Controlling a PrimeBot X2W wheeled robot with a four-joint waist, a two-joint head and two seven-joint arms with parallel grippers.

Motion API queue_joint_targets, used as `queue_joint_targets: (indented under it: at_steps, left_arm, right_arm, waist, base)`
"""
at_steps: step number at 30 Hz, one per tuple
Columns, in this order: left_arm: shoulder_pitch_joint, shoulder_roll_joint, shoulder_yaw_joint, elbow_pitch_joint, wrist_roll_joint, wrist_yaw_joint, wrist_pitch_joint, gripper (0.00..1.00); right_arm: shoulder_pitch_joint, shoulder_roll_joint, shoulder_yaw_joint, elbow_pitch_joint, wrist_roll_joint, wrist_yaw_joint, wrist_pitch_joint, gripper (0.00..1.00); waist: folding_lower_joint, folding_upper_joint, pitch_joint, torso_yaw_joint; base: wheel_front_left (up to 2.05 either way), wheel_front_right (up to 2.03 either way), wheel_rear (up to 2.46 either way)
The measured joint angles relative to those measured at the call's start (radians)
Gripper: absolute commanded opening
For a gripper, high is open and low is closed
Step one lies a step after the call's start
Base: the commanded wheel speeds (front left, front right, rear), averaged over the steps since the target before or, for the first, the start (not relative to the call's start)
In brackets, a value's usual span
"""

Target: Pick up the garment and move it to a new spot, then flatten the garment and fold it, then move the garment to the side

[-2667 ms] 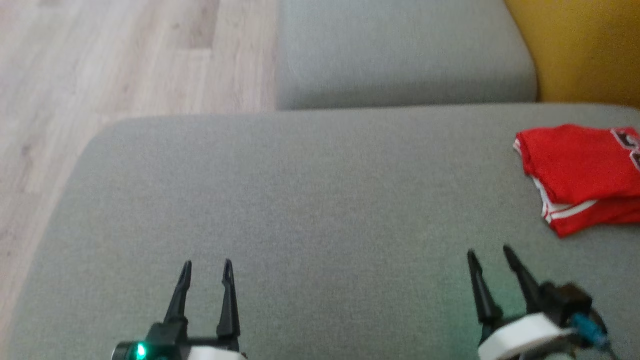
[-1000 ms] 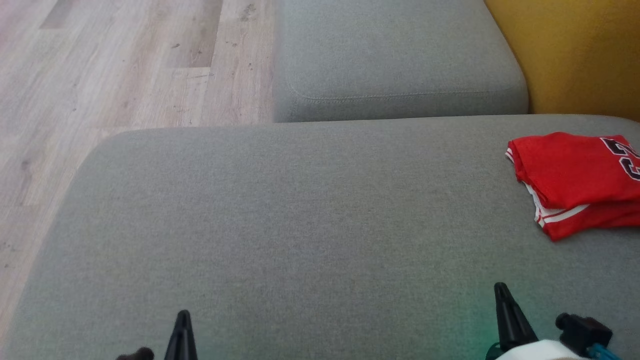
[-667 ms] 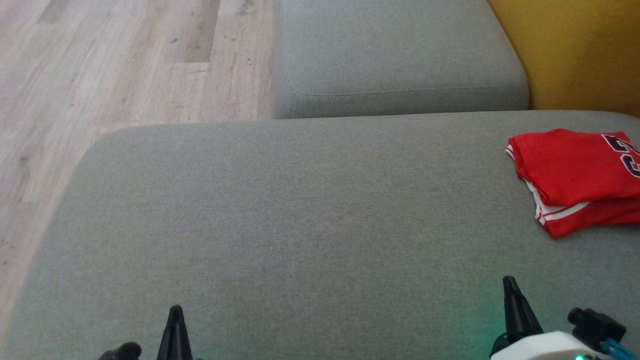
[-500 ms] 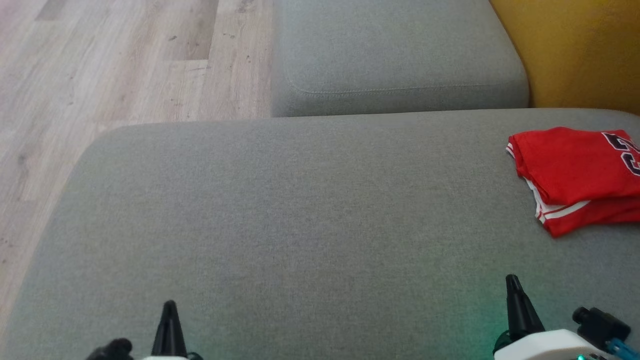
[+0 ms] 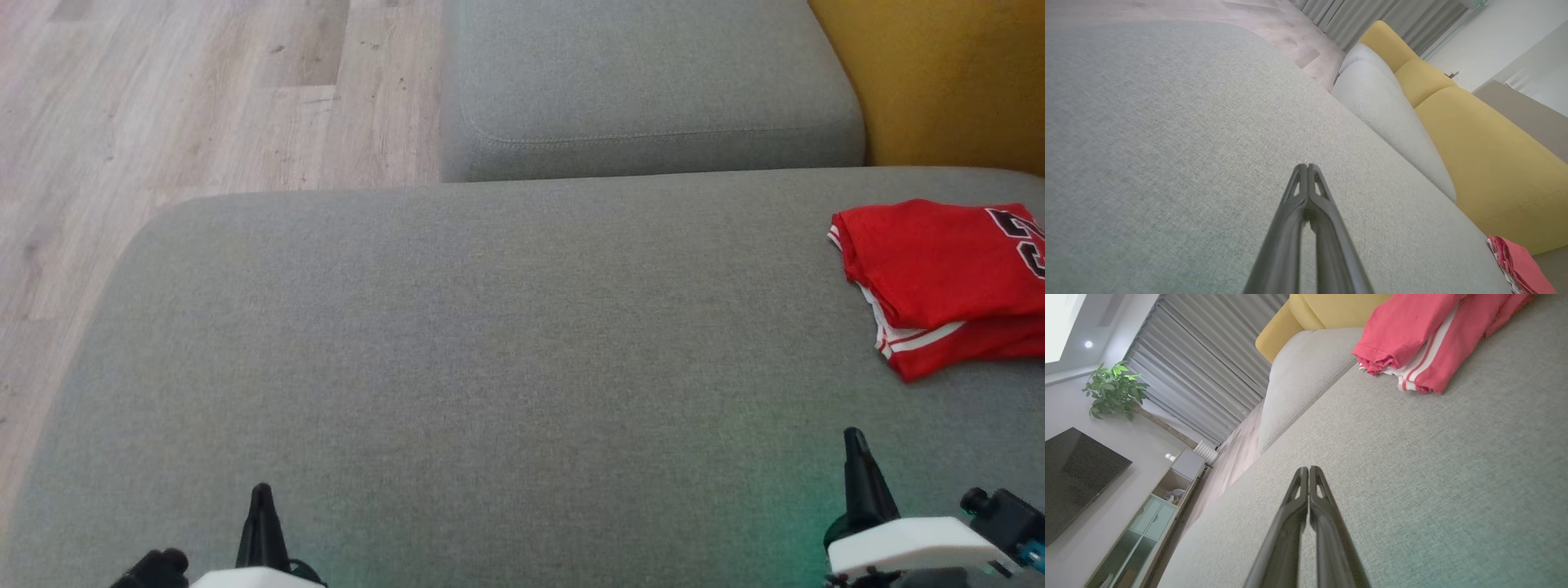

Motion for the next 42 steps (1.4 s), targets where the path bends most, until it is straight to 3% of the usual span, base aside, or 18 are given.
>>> queue_joint_targets:
  at_steps: [42]
  left_arm:
    - [-0.084,-0.002,0.099,-0.018,-0.485,-0.080,0.117,0.00]
  right_arm:
    - [-0.082,0.000,-0.088,-0.019,0.486,0.000,0.110,0.00]
  waist:
    - [-0.0001,0.0000,0.051,-0.009]
  base:
    - [0.00,0.00,0.00]
